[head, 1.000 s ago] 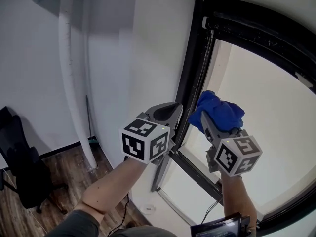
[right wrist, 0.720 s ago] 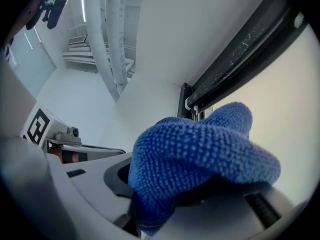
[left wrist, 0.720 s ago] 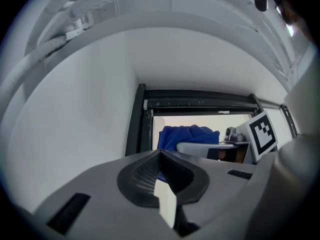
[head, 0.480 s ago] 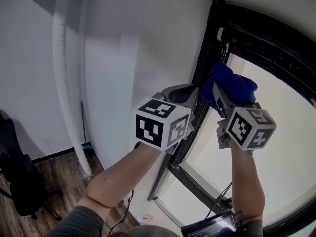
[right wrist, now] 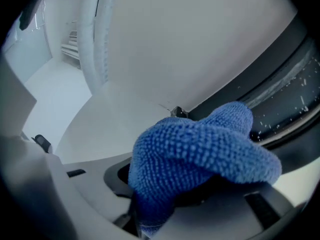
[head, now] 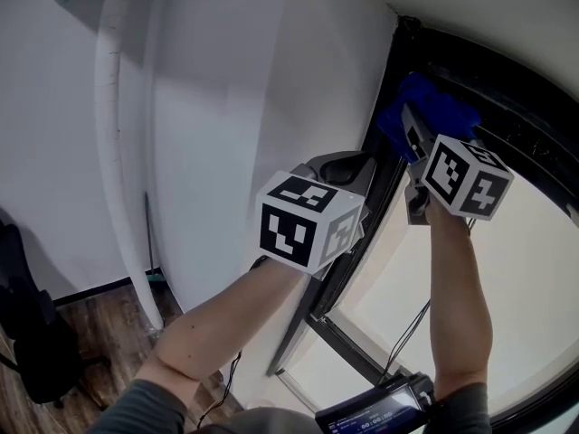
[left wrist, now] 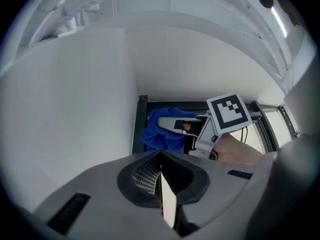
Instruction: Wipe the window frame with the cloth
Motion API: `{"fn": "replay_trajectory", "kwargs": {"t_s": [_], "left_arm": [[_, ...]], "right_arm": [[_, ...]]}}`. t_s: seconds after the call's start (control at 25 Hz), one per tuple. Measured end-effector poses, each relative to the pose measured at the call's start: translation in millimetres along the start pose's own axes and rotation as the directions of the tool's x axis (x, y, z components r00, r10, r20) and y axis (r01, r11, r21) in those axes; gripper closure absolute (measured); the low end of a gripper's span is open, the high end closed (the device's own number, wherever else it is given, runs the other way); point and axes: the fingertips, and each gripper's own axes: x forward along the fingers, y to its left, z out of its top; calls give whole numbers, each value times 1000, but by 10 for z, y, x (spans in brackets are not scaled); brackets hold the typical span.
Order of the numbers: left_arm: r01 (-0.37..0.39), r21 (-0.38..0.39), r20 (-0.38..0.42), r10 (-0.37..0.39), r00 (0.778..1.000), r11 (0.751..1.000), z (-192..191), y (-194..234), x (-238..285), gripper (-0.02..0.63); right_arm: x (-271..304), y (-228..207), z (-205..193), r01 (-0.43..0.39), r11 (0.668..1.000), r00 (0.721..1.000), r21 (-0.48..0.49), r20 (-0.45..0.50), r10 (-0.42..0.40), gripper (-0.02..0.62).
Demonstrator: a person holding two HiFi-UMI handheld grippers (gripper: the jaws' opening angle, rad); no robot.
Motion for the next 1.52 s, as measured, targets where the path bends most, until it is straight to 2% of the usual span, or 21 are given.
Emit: {"fn": "replay_trajectory", "kwargs": {"t_s": [0.32,0.56,1.12,1.52], "left_arm": [[14,1,21,-14,1000,1000,94,56,-64,601],[32,-19,14,-32,999,999,30,3,35,601],[163,-42,10,-163,987,986,-85,-763,376,601],[301,-66,49,-299,953,951,-51,-1517,516,601]], "right_arm": [[169,-70,3,63,998,998,-27,-13,-63,439],[-6,-178,35,105,993,994,-53,-5,-105,439],[-813,-578,304,187,978,982,-94,29,-185,439],[-1562,-967,475,313,939,950,-145,38,-311,439]]}}
